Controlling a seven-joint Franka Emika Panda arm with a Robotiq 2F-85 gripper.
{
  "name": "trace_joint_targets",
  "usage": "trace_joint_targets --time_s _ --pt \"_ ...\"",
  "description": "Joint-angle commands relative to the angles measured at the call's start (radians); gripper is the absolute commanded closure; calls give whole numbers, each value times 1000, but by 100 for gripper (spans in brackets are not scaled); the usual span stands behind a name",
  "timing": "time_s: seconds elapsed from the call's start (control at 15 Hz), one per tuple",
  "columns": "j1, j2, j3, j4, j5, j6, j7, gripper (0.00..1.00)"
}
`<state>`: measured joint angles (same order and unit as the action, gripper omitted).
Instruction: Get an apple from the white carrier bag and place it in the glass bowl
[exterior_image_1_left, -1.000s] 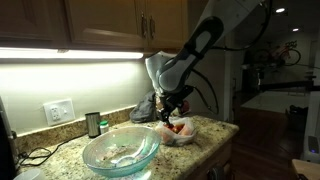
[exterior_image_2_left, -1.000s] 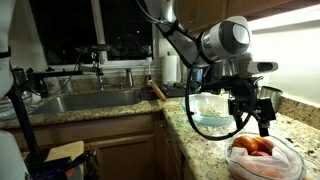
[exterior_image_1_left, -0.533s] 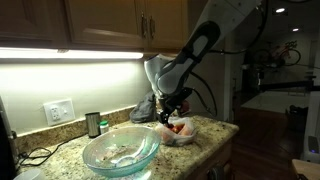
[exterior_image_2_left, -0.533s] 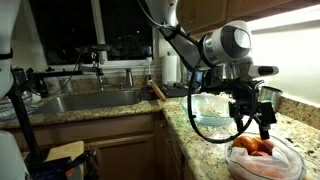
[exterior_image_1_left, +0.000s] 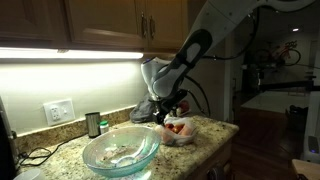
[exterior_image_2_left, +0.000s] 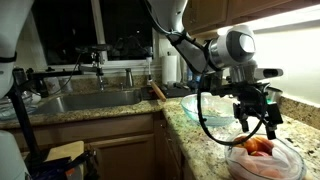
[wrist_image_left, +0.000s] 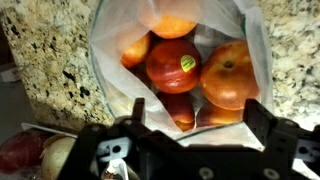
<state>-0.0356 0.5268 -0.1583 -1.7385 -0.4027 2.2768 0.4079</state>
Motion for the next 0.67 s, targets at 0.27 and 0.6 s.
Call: trace_joint_targets --time_s 0.27,0.6 --pt "5 52 -4 77 72 -24 -96 0" --pt "9 55 -5 88 94 -59 -123 0"
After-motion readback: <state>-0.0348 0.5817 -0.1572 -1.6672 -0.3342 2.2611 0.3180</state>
